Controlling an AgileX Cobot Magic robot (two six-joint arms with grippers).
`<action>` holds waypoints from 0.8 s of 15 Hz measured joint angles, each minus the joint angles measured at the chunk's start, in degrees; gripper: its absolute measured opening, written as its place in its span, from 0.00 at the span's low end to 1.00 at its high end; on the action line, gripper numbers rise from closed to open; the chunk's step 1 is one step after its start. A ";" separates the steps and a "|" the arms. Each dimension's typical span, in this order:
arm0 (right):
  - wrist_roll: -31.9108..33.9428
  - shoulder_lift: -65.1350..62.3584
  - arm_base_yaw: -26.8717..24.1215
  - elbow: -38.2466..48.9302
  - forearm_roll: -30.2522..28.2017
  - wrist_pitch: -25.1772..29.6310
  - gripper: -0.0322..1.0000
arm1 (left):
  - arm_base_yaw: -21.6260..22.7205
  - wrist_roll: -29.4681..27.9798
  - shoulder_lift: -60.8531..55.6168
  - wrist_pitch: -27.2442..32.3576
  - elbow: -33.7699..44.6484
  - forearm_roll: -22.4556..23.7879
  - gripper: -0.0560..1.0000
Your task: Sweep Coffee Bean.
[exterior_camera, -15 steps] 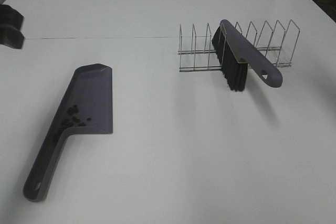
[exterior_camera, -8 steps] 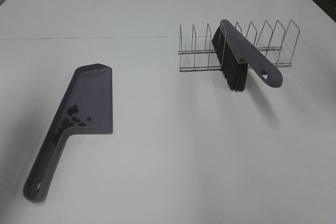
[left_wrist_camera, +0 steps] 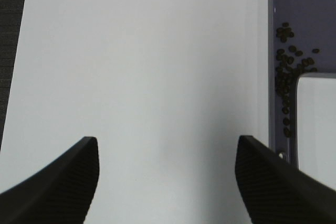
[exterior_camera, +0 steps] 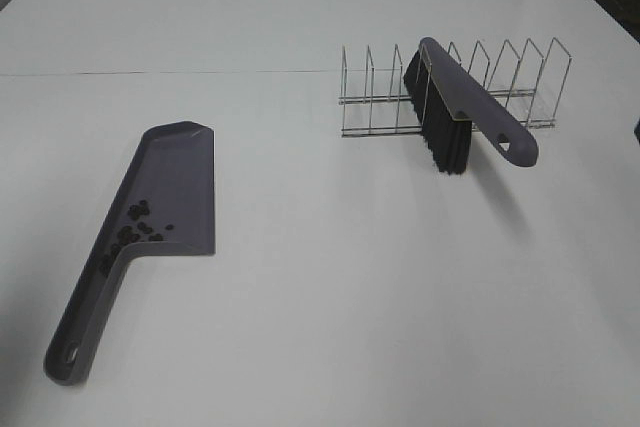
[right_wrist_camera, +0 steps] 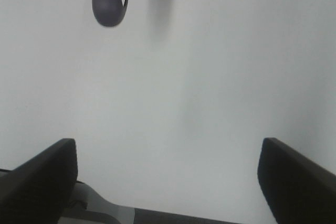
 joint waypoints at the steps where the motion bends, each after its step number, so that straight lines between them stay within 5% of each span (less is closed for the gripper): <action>1: 0.00 -2.92 0.00 5.50 0.00 -2.01 0.80 | 0.00 0.00 -2.75 -0.17 2.23 -0.06 0.69; 6: -0.06 -17.59 0.00 23.72 1.78 -8.08 0.80 | 0.00 0.00 -12.49 0.11 10.83 -1.66 0.69; 12: -0.06 -33.58 0.00 29.79 3.04 -9.63 0.80 | 0.00 0.00 -19.42 0.29 13.24 -3.84 0.70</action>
